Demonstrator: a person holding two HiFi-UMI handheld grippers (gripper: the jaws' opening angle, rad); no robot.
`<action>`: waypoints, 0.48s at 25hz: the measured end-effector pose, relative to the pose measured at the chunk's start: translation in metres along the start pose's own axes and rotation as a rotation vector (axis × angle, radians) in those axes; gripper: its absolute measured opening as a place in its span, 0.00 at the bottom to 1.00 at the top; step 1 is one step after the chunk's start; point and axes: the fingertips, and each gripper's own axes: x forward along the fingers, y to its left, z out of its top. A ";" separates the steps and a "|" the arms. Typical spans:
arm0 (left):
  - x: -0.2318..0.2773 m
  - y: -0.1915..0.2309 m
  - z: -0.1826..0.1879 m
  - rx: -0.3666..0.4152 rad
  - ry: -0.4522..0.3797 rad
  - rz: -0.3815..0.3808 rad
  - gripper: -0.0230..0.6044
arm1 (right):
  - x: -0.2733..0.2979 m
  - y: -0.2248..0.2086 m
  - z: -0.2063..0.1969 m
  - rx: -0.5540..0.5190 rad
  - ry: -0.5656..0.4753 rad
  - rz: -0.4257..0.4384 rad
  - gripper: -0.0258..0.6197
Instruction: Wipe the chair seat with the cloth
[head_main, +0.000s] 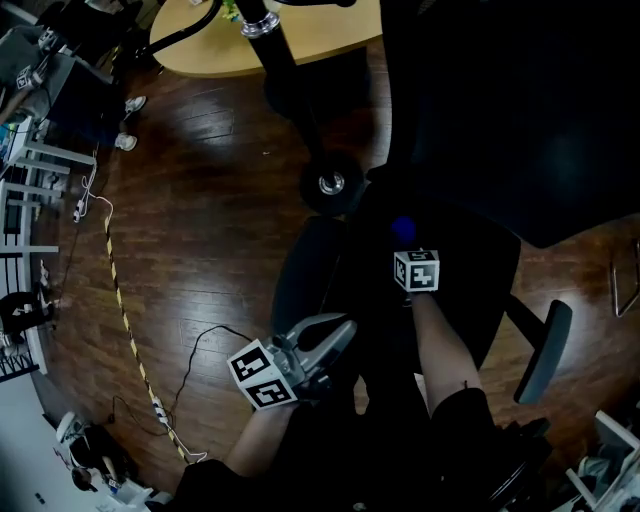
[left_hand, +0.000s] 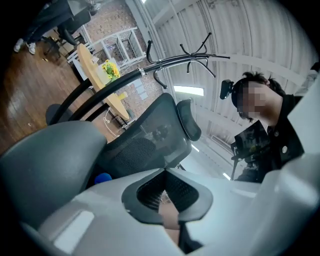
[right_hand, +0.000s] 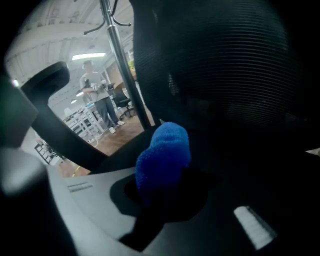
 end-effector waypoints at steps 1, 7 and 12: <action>0.004 0.002 -0.002 0.002 0.011 -0.003 0.04 | -0.006 -0.018 -0.008 0.010 0.012 -0.029 0.10; 0.041 -0.008 -0.014 0.001 0.098 -0.068 0.04 | -0.079 -0.137 -0.057 0.147 0.028 -0.237 0.10; 0.074 -0.015 -0.029 0.006 0.179 -0.139 0.04 | -0.151 -0.203 -0.096 0.211 0.037 -0.393 0.10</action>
